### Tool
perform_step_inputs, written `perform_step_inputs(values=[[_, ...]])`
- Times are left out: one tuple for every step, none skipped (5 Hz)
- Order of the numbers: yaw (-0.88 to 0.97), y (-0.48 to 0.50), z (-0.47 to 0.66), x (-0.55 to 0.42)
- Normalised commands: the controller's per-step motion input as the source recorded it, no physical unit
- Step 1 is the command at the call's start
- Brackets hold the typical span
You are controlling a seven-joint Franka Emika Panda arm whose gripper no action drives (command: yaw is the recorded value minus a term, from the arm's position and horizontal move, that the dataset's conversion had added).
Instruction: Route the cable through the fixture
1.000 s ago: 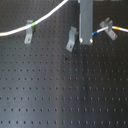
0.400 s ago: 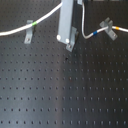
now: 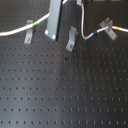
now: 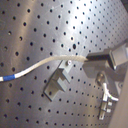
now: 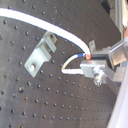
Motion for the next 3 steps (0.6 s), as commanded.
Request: perform_step_inputs(values=[[0.0, -0.008, 0.0, 0.013], [0.06, -0.285, 0.4, -0.399], [0.0, -0.04, 0.02, -0.025]])
